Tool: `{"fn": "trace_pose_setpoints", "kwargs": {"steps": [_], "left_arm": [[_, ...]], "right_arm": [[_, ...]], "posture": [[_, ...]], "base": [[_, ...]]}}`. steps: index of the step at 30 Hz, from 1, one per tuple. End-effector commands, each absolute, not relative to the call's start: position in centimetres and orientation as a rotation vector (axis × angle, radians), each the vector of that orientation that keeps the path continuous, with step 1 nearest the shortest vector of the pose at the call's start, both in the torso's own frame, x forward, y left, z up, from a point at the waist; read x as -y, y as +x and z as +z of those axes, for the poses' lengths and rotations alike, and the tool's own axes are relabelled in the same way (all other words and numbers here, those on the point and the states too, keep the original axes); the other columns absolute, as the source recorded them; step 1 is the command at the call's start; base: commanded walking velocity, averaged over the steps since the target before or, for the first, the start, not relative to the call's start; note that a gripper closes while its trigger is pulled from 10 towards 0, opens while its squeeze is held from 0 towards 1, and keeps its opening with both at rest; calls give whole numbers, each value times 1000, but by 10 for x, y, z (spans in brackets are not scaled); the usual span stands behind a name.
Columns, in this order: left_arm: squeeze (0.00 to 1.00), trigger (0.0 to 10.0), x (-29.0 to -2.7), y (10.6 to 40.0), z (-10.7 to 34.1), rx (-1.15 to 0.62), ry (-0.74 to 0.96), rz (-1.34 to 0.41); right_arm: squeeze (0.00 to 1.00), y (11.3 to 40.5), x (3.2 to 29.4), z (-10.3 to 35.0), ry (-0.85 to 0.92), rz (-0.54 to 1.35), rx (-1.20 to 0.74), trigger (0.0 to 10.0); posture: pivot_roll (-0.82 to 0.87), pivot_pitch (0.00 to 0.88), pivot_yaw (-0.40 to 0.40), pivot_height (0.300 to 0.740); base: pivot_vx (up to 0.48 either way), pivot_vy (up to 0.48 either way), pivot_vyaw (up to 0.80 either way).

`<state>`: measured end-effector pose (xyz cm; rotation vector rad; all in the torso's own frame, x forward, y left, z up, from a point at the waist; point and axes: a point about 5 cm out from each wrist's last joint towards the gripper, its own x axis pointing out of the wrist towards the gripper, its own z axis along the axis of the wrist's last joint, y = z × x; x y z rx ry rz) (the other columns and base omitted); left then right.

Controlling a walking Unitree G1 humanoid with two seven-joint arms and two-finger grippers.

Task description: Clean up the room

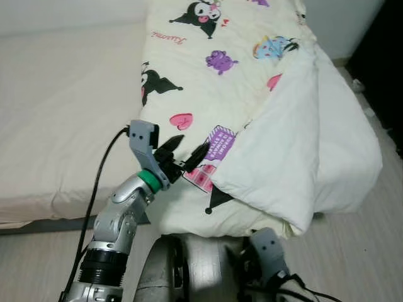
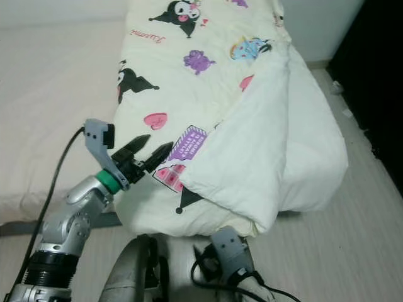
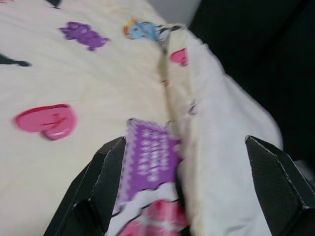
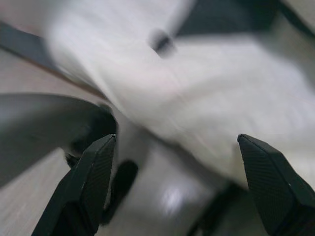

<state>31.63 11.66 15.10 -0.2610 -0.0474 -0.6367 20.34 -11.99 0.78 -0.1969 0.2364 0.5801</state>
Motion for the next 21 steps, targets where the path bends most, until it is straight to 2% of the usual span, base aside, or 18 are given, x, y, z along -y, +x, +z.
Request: {"fn": "trace_pose_setpoints", "kwargs": {"steps": [1,4,6,8,9,11,17,21], "left_arm": [[0,10000,-125,313,135,-3,-236,-582],[0,10000,-136,312,124,-36,-219,-494],[0,10000,-136,312,124,-36,-219,-494],[0,10000,-141,312,120,-36,-245,-415],[0,10000,-141,312,120,-36,-245,-415],[0,10000,-141,312,121,-21,-282,-390],[0,10000,-137,304,118,3,-332,-415],[0,10000,-137,299,114,4,-331,-418]], "right_arm": [[0,200,107,11,-220,666,-200,10000],[0,216,97,23,-283,690,-141,10000],[0,216,97,23,-283,690,-141,10000],[0,244,101,31,-448,618,-86,10000],[0,244,101,31,-448,618,-86,10000],[0,264,104,41,-560,589,-19,10000],[0,292,112,77,-640,535,156,10000],[0,301,117,90,-662,498,194,10000]], "posture": [[-61,191,139,635],[-64,190,135,635],[-64,190,135,635],[-59,191,121,635],[-59,191,121,635],[-57,191,111,635],[-58,188,91,635],[-62,187,84,635]], "base": [[0,0,0],[0,0,0],[0,0,0],[0,0,0],[0,0,0],[0,0,0],[0,0,0],[0,0,0]]}}
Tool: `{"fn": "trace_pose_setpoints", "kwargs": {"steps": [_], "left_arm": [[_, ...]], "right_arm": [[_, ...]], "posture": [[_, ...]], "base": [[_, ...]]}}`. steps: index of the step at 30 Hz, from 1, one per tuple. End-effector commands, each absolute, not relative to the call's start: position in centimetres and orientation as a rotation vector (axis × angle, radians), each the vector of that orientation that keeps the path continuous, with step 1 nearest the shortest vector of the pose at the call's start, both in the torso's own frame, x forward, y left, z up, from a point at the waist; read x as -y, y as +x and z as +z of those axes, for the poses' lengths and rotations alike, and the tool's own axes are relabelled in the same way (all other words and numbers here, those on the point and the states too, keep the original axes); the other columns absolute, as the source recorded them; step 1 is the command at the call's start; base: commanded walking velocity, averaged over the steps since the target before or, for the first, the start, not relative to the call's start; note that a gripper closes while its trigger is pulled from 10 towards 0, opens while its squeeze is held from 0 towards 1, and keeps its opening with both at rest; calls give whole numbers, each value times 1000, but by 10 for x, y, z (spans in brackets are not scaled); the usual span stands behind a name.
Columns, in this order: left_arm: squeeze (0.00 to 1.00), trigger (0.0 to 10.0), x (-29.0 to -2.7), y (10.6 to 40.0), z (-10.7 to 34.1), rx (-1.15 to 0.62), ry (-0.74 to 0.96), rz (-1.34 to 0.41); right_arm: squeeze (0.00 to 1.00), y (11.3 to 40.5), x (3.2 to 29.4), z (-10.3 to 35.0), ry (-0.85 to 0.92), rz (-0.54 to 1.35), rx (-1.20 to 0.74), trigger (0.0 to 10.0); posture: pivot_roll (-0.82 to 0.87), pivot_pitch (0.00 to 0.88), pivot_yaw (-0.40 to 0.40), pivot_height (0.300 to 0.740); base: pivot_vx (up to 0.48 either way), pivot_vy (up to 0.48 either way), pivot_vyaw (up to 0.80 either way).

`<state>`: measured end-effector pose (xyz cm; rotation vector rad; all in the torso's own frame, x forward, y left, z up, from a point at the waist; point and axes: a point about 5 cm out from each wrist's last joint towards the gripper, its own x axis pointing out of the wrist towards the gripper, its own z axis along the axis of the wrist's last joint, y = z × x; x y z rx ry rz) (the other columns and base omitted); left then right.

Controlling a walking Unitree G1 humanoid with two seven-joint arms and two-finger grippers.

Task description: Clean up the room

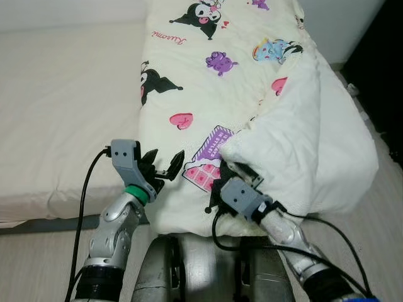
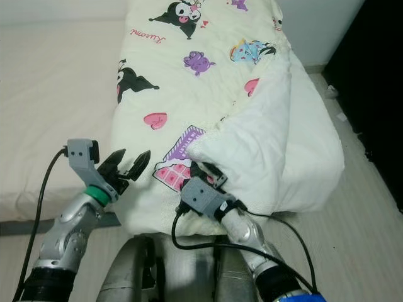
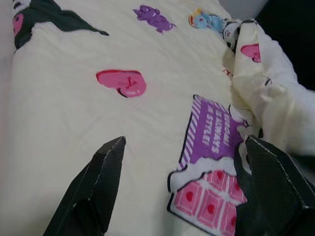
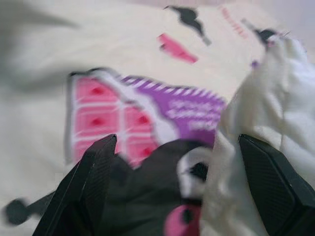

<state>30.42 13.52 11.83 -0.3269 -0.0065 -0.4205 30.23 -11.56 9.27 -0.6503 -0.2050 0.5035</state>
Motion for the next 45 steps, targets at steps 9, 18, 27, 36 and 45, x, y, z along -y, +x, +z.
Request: {"fn": "trace_pose_setpoints", "kwargs": {"steps": [9,18,27,36,45], "left_arm": [[0,10000,-131,292,113,12,-337,-441],[0,10000,-125,286,115,22,-351,-478],[0,10000,-114,281,114,5,-340,-600],[0,10000,-98,271,113,-14,-332,-746],[0,10000,-93,264,108,-50,-313,-831]], "right_arm": [[0,310,156,88,-671,162,123,10000],[0,263,259,97,-569,-507,158,10000],[0,236,243,107,-564,-462,301,10000],[0,233,185,111,-554,-183,416,10000],[0,247,144,116,-457,76,426,10000]], "posture": [[-66,184,63,635],[-77,179,81,635],[-87,173,98,635],[-92,165,106,635],[-95,170,107,635]], "base": [[0,0,0],[0,0,0],[0,0,0],[0,0,0],[0,0,0]]}}
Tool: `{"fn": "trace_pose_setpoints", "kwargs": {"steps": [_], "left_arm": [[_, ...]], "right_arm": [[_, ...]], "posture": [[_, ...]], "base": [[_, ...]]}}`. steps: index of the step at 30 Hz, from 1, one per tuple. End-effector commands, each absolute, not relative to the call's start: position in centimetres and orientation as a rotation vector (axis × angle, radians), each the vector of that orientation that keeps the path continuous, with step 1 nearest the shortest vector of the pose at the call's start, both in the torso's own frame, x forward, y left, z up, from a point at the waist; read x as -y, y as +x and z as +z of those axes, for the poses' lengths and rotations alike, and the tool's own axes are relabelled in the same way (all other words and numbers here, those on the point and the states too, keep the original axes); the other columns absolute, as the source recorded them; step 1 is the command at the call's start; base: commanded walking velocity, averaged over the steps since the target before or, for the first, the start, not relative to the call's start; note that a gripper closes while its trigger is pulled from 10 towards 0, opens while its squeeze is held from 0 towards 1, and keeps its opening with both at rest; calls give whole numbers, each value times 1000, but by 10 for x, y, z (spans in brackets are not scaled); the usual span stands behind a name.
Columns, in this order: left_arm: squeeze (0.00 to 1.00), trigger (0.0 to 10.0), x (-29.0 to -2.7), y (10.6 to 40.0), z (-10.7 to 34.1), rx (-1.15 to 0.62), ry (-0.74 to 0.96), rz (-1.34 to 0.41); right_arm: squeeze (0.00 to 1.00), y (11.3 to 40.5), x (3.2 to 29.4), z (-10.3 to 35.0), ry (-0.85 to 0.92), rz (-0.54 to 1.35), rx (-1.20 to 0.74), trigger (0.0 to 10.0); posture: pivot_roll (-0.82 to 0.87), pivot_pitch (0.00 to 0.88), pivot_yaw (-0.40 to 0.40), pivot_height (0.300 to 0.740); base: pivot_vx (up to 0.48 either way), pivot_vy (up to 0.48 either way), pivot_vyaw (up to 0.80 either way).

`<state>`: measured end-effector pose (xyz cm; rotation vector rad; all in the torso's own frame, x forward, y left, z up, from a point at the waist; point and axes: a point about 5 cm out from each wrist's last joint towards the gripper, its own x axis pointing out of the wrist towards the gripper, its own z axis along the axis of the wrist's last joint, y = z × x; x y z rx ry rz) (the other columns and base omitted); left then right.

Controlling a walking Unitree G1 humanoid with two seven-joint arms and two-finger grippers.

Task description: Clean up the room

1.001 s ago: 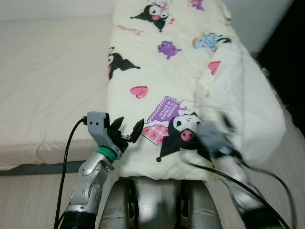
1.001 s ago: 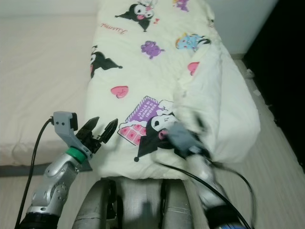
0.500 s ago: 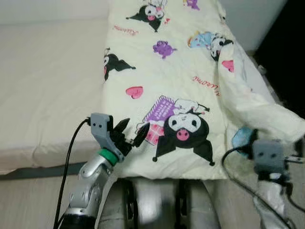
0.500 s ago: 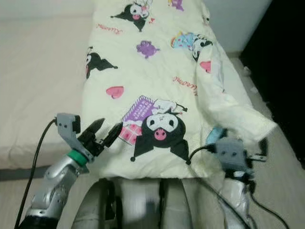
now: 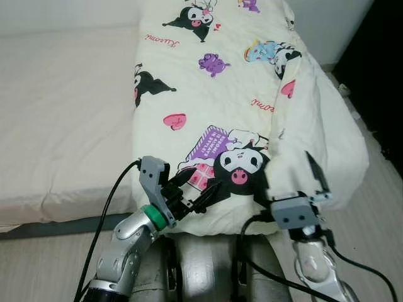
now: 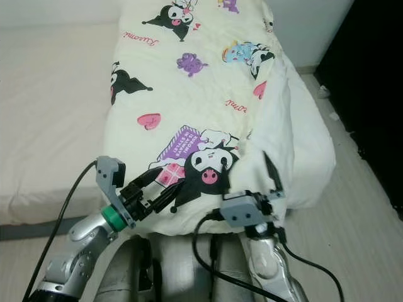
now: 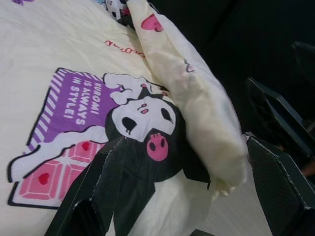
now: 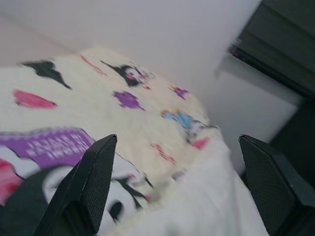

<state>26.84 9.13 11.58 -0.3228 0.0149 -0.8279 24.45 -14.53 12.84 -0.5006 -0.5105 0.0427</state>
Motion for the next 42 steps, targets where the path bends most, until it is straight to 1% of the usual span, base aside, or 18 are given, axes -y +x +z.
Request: {"fn": "trace_pose_setpoints", "kwargs": {"steps": [1,5,9,11,17,20,21,22,24,26,28,29,31,32,34,38,39,42], "left_arm": [[0,10000,-93,264,108,-50,-313,-831],[0,10000,-97,269,107,-44,-304,-802],[0,10000,-98,270,108,-40,-303,-797],[0,10000,-98,271,109,-35,-295,-807],[0,10000,-98,271,111,-33,-289,-821],[0,10000,-97,270,112,-29,-292,-826],[0,10000,-97,269,113,-26,-296,-825],[0,10000,-97,269,113,-26,-296,-825],[0,10000,-96,269,114,-20,-305,-824],[0,10000,-96,269,114,-20,-305,-824],[0,10000,-96,268,114,-20,-309,-827],[0,10000,-96,268,114,-20,-309,-827],[0,10000,-95,266,113,-30,-310,-842],[0,10000,-95,266,113,-30,-310,-842],[0,10000,-93,265,113,-32,-315,-852],[0,10000,-92,266,114,-29,-322,-854],[0,10000,-91,267,115,-25,-328,-851],[0,10000,-91,268,116,-23,-332,-848]], "right_arm": [[0,247,144,116,-457,76,426,10000],[0,270,146,86,-285,172,165,10000],[0,274,146,81,-247,192,123,10000],[0,283,145,66,-154,294,-20,10000],[0,285,148,69,-147,324,-29,10000],[0,287,164,77,-236,184,37,10000],[0,286,185,86,-302,0,99,10000],[0,286,185,86,-302,0,99,10000],[0,277,227,100,-361,-314,171,10000],[0,277,227,100,-361,-314,171,10000],[0,260,269,108,-355,-563,177,10000],[0,260,269,108,-355,-563,177,10000],[0,238,308,113,-354,-769,163,10000],[0,238,308,113,-354,-769,163,10000],[0,222,332,124,-386,-903,189,10000],[0,218,340,136,-410,-957,237,10000],[0,234,327,145,-333,-804,300,10000],[0,245,315,151,-281,-690,346,10000]], "posture": [[-95,170,107,635],[-99,171,109,635],[-99,171,109,635],[-93,171,106,635],[-93,171,106,635],[-93,175,102,635],[-91,175,100,635],[-91,175,100,635],[-90,176,99,635],[-90,176,99,635],[-91,176,100,635],[-91,176,100,635],[-99,179,109,635],[-99,179,109,635],[-99,179,111,635],[-101,179,114,635],[-108,177,118,635],[-108,177,118,635]], "base": [[0,0,0],[0,0,0],[0,0,0],[0,0,0],[0,0,0],[0,0,0],[0,0,0],[0,0,0],[0,0,0],[0,0,0],[0,0,0],[0,0,0],[0,0,0],[0,0,0],[0,0,0],[0,0,0],[0,0,0],[0,0,0]]}}
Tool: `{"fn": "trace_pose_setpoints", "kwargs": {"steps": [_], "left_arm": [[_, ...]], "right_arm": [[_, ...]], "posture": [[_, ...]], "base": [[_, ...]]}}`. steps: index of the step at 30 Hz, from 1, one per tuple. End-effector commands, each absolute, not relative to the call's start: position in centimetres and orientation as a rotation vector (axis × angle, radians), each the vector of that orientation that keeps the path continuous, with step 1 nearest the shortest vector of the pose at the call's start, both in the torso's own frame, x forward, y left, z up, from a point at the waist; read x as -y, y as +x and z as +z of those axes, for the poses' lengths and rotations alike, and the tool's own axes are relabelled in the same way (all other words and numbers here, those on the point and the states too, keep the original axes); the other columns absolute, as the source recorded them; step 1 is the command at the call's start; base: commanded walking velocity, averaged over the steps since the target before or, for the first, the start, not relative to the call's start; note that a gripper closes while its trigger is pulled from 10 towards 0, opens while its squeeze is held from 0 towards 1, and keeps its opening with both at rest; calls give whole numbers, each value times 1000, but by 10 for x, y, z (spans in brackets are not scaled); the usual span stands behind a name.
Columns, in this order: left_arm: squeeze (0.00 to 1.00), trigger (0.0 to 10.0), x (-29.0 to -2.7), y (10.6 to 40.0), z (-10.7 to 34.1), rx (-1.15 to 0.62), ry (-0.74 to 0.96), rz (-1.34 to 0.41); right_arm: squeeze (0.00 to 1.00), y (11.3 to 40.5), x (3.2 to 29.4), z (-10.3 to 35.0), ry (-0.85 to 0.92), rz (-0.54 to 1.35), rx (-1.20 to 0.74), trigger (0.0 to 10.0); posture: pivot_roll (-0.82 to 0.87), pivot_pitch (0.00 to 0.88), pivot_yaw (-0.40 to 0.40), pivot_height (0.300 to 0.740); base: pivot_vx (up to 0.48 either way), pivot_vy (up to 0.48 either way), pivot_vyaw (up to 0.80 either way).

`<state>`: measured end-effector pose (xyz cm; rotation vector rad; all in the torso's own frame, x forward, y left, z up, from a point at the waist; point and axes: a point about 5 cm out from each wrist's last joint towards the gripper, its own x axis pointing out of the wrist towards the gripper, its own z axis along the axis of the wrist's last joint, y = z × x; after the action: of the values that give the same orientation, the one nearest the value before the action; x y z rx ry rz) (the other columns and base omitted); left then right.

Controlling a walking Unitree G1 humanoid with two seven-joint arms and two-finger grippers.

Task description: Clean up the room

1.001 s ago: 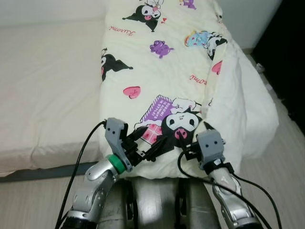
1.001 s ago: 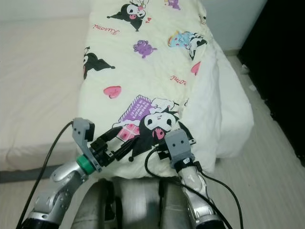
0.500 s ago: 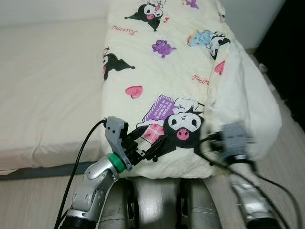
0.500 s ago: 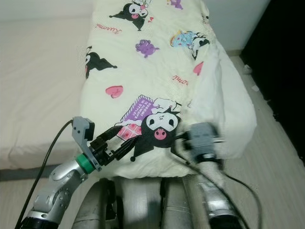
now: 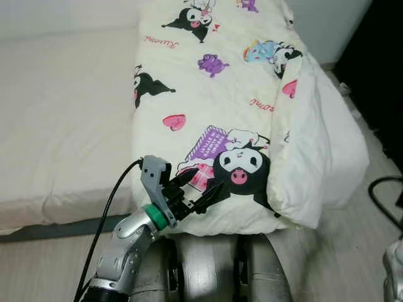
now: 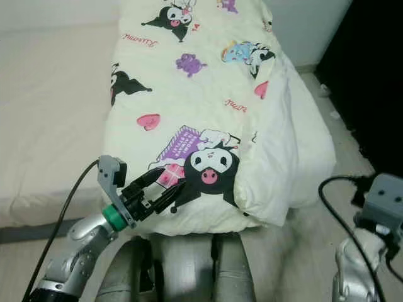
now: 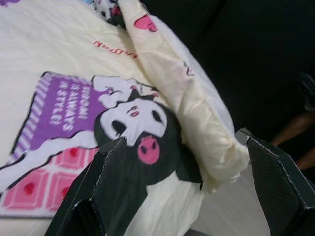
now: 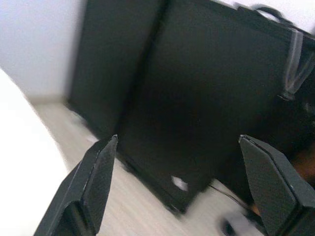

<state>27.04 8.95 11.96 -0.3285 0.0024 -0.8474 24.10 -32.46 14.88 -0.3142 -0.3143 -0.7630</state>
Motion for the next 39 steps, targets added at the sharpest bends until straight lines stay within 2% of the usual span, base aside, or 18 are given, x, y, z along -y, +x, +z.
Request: {"fn": "trace_pose_setpoints", "kwargs": {"steps": [1,2,4,6,7,8,11,14,17,22,28,31,33,34,35,36,37,39], "left_arm": [[0,10000,-90,269,116,-22,-334,-847],[0,10000,-90,269,116,-22,-329,-851],[0,10000,-90,269,116,-22,-329,-851],[0,10000,-90,269,115,-23,-323,-858],[0,10000,-90,269,115,-23,-323,-858],[0,10000,-91,269,115,-23,-322,-859],[0,10000,-91,269,116,-23,-322,-859],[0,10000,-93,267,115,-27,-315,-865],[0,10000,-94,266,114,-32,-308,-874],[0,10000,-93,266,113,-33,-304,-881],[0,10000,-93,266,113,-32,-301,-886],[0,10000,-93,266,113,-31,-299,-887],[0,10000,-93,265,113,-30,-300,-888],[0,10000,-92,266,114,-29,-300,-888],[0,10000,-92,266,114,-29,-300,-888],[0,10000,-92,266,114,-28,-302,-888],[0,10000,-92,266,114,-28,-302,-888],[0,10000,-92,266,114,-29,-306,-891]], "right_arm": [[0,261,286,149,-190,-462,356,10000],[0,273,250,141,-98,-224,318,10000],[0,273,250,141,-98,-224,318,10000],[0,277,194,129,-5,103,248,10000],[0,277,194,129,-5,103,248,10000],[0,274,174,124,18,209,214,10000],[0,271,157,118,22,299,183,10000],[0,261,117,94,39,551,45,10000],[0,254,104,81,85,680,-52,10000],[0,243,94,61,107,800,-195,10000],[0,243,102,43,63,733,-281,10000],[0,247,112,40,36,632,-261,10000],[0,255,127,45,13,504,-196,10000],[0,261,144,55,-18,375,-105,10000],[0,261,144,55,-18,375,-105,10000],[0,265,163,69,-46,245,-2,10000],[0,265,163,69,-46,245,-2,10000],[0,265,202,96,-125,-7,161,10000]], "posture": [[-107,174,119,635],[-105,174,118,635],[-105,174,118,635],[-101,171,113,635],[-101,171,113,635],[-99,169,111,635],[-96,169,109,635],[-96,163,109,635],[-94,160,109,635],[-95,156,108,635],[-94,152,106,635],[-94,152,106,635],[-94,148,107,635],[-93,149,109,635],[-93,149,109,635],[-94,150,111,635],[-94,150,111,635],[-96,154,113,635]], "base": [[0,0,0],[0,0,0],[0,0,0],[0,0,0],[0,0,0],[0,0,0],[0,0,0],[0,0,0],[0,0,0],[0,0,0],[0,0,0],[0,0,0],[0,0,0],[0,0,0],[0,0,0],[0,0,0],[0,0,0],[0,0,0]]}}
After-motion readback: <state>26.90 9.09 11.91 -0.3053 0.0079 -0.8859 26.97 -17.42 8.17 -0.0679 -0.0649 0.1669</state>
